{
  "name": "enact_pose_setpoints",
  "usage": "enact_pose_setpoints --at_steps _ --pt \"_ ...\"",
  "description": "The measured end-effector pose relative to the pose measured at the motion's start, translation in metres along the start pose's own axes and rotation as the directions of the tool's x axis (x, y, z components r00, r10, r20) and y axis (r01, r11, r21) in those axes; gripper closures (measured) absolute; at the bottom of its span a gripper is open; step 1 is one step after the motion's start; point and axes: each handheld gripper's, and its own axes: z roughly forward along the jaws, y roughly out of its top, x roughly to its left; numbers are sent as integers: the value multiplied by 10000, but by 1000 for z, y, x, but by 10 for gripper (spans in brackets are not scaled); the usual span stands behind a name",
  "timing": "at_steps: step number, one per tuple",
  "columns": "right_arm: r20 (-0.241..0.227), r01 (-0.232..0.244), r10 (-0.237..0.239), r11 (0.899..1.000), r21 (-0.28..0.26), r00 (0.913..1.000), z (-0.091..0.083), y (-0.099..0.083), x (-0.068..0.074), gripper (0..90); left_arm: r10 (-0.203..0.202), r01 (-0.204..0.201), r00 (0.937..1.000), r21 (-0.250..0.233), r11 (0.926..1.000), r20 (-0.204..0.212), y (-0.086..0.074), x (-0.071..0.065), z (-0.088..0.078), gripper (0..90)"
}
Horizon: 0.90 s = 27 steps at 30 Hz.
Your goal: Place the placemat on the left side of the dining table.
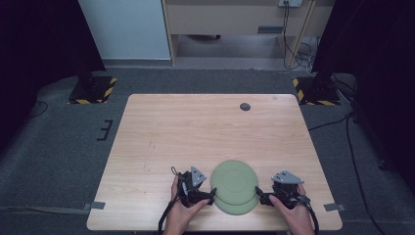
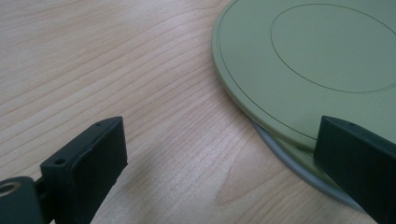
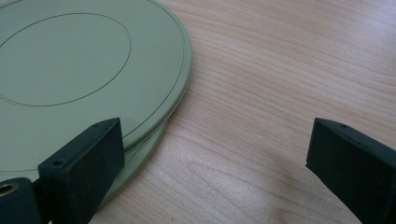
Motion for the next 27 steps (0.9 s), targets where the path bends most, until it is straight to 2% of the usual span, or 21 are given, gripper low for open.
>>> enact_pose_setpoints --at_steps 5,18,23,27 --pt "210 -83 84 9999 -63 9997 3 1 0 37 -78 78 9999 -53 10000 -121 1 1 2 19" --pt "248 -192 194 9998 -94 9995 4 1 0 35 -77 76 9998 -90 9999 -186 2 2 2 24" --pt "322 -257 260 9996 -102 9991 5 2 0 28 -74 66 9992 -210 9998 -404 3 3 3 29" --pt "318 -279 283 9995 -122 9991 6 2 0 24 -133 123 9990 -223 9997 -426 3 4 4 29"
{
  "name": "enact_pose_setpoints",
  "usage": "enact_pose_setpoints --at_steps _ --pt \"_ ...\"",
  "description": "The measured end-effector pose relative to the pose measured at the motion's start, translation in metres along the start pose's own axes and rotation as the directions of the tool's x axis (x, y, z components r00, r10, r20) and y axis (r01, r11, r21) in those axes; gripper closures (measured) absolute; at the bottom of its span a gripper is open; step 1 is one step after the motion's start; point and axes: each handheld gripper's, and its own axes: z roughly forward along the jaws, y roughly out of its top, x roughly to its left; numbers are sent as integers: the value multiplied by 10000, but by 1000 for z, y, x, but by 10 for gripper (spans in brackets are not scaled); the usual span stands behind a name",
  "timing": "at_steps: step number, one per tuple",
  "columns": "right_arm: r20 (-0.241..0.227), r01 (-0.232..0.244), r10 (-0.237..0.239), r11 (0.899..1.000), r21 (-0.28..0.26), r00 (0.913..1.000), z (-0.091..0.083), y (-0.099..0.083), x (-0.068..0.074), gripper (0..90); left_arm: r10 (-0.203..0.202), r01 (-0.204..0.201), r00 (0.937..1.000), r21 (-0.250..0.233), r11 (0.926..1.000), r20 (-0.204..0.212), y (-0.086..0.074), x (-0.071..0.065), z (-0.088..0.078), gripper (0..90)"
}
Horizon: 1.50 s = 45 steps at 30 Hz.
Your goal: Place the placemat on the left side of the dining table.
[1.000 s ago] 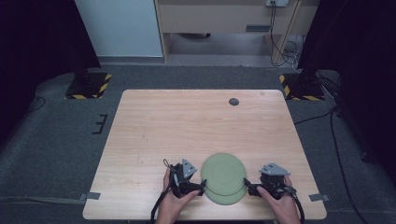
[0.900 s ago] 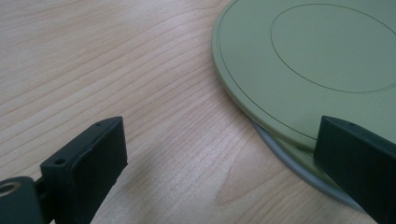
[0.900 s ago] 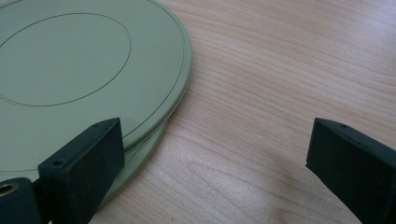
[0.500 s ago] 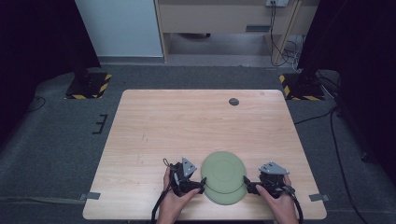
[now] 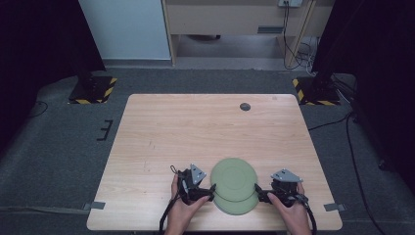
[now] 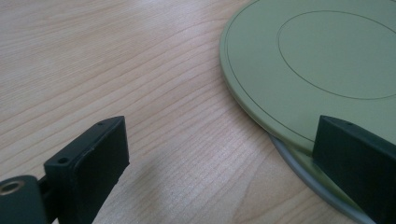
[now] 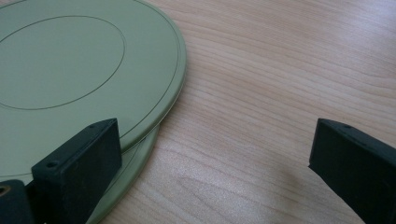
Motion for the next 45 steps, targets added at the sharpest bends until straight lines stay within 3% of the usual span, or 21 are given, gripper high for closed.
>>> enact_pose_setpoints --at_steps 13,22,35,45 --pt "-308 8 -7 10000 13 9995 -7 -2 -3 46 121 -117 9994 -115 9999 322 -1 -1 -10 45" --pt "-420 25 -22 10000 67 9991 -7 -3 -2 47 263 -264 9995 82 9996 192 -1 -6 -2 40" --pt "-243 80 -78 9999 79 9997 0 0 0 32 -68 67 9997 63 10000 253 2 0 5 20" --pt "-228 -55 57 9999 105 9997 2 1 0 33 -72 69 9998 136 9999 197 8 5 10 22"
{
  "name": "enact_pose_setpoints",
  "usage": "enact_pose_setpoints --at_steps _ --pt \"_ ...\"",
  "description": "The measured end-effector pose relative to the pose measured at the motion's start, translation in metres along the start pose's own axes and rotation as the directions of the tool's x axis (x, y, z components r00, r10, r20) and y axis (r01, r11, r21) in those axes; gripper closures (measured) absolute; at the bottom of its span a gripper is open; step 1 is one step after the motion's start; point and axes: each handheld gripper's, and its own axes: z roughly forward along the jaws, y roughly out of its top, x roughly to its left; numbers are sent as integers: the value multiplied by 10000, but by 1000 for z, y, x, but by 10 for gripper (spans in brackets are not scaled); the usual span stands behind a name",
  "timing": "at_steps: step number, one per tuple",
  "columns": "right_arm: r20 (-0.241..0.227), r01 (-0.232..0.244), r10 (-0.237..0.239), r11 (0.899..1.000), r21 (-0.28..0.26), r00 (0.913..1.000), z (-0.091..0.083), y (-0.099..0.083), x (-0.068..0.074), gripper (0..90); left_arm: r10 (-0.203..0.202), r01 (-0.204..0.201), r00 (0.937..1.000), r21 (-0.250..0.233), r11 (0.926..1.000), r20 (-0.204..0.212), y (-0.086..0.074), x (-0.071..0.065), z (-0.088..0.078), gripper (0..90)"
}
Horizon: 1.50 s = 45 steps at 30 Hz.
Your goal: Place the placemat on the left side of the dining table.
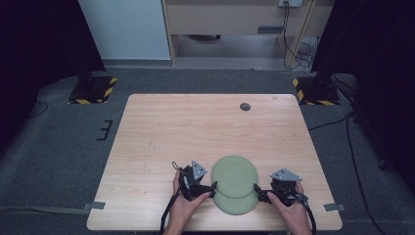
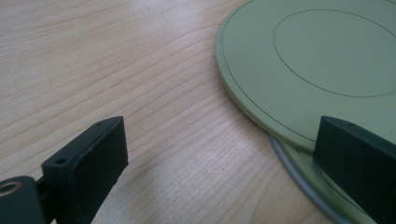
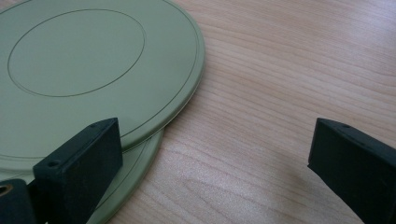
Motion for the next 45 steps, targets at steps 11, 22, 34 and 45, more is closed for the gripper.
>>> enact_pose_setpoints --at_steps 11,22,34,45 --pt "7 251 -251 9997 61 9997 0 2 2 46 -255 249 9995 318 9992 208 10 10 4 43" --pt "-39 211 -211 9998 71 9998 -1 2 3 54 101 -115 9992 343 9993 393 18 7 -6 47" --pt "-255 355 -355 9994 0 9990 -2 3 5 109 157 -206 9978 774 9968 638 22 17 -9 69" --pt "-428 398 -397 9992 23 9983 -3 2 6 115 167 -287 9936 1069 9939 1117 19 13 -4 96"
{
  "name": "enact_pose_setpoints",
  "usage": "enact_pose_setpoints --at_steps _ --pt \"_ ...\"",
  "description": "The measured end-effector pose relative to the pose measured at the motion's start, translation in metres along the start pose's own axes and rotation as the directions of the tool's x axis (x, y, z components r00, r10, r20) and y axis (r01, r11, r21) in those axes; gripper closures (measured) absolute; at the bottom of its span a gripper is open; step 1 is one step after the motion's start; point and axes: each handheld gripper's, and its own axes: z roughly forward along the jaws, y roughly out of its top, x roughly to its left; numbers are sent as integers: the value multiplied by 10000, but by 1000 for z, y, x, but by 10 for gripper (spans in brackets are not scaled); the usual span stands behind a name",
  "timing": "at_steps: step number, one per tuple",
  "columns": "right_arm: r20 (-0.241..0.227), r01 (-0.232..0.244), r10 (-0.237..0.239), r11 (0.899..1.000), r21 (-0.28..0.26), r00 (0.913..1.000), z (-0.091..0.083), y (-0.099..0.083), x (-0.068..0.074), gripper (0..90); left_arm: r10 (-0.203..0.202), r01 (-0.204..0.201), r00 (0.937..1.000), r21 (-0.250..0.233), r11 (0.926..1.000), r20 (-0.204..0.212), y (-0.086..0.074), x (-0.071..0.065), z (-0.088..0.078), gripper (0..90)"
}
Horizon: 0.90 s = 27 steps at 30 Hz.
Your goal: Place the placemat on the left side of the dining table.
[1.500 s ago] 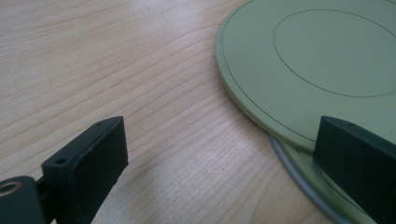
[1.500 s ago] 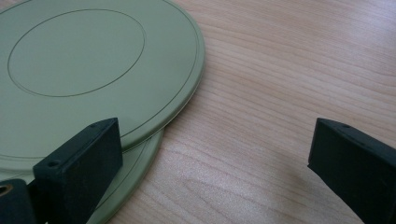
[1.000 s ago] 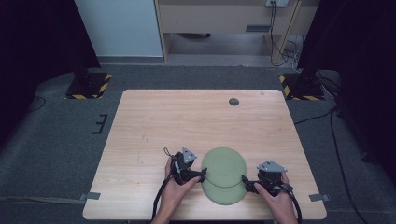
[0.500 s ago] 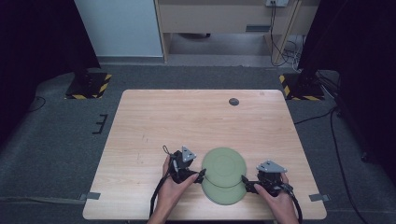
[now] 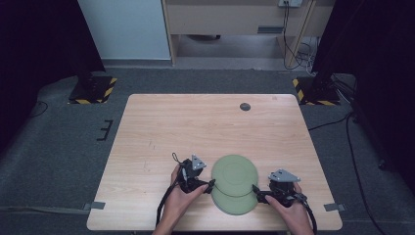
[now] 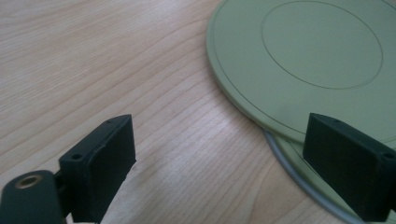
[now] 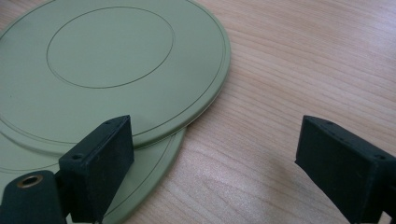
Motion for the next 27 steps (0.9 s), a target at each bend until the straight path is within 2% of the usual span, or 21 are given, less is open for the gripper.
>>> enact_pose_setpoints --at_steps 8,14,25,27 --pt "-58 56 -56 10000 4 10000 0 0 1 121 97 -103 9990 131 9999 432 8 -8 8 120" --pt "-61 18 -18 10000 10 10000 0 0 1 118 108 -126 9981 296 9995 605 14 -11 18 122" --pt "-115 16 -16 10000 0 9999 1 1 0 112 -559 522 9912 336 9981 1203 17 -8 28 120" --pt "-126 -13 13 10000 -1 9999 2 1 0 111 -578 535 9897 365 9979 1311 18 -8 29 121"
